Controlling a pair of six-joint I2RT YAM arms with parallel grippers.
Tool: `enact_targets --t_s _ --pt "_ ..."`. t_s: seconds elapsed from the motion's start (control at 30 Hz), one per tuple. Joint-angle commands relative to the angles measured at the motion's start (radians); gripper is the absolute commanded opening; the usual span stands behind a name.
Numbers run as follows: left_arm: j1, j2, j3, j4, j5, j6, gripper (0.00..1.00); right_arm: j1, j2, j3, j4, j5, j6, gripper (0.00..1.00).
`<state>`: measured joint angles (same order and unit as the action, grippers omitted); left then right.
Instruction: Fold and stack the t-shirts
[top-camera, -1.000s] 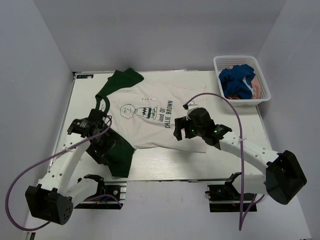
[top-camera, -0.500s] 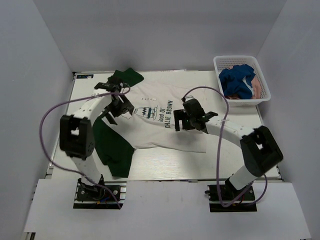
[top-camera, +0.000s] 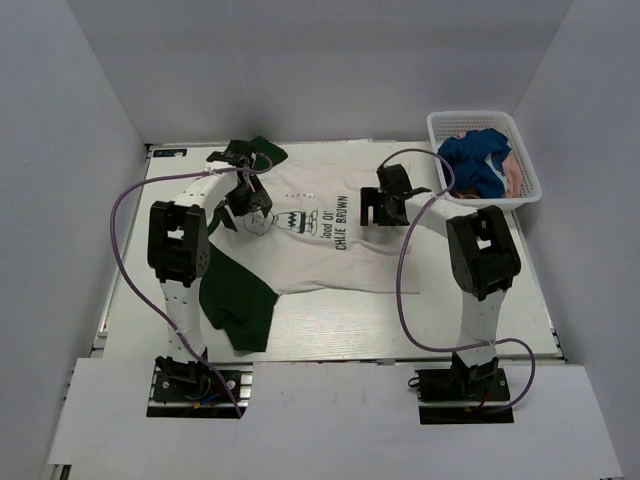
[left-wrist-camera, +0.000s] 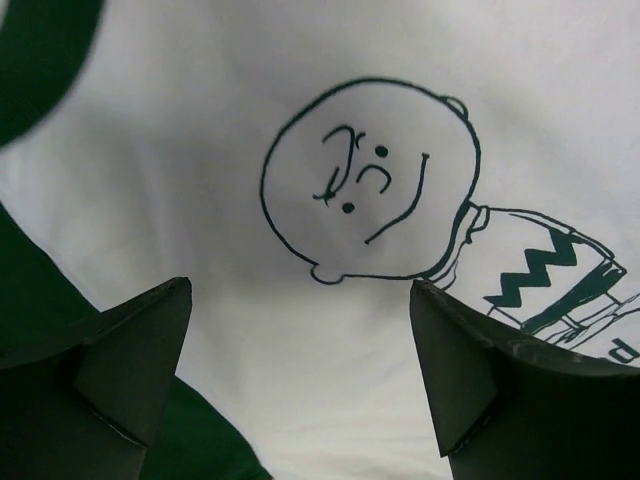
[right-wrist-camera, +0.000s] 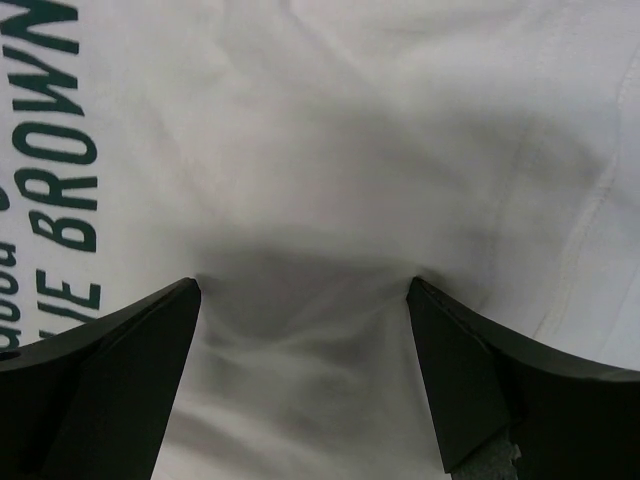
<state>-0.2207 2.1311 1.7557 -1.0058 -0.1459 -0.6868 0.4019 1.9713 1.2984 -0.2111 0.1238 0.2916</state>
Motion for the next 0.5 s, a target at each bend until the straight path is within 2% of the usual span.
enact_targets --t_s 0.0,0.13,0.27,0.37,0.47 --pt "0.003 -0.056 0.031 0.042 -0.043 0.036 1.00 -0.058 0.069 0.093 -0.065 0.005 -0.052 0.91" --pt "0.003 -0.056 0.031 0.065 -0.034 0.049 1.00 -0.077 0.011 0.165 -0.077 -0.018 -0.101 0.91" --pt "0.003 -0.074 0.013 0.096 -0.053 0.061 1.00 -0.090 -0.081 0.139 -0.057 -0.021 -0.112 0.91" --pt "0.003 -0.074 0.001 0.108 -0.110 0.073 1.00 -0.129 -0.074 0.140 -0.054 -0.024 -0.127 0.91" --pt "0.003 -0.074 -0.038 0.130 -0.152 0.073 1.00 -0.161 -0.011 0.214 -0.074 -0.055 -0.146 0.91"
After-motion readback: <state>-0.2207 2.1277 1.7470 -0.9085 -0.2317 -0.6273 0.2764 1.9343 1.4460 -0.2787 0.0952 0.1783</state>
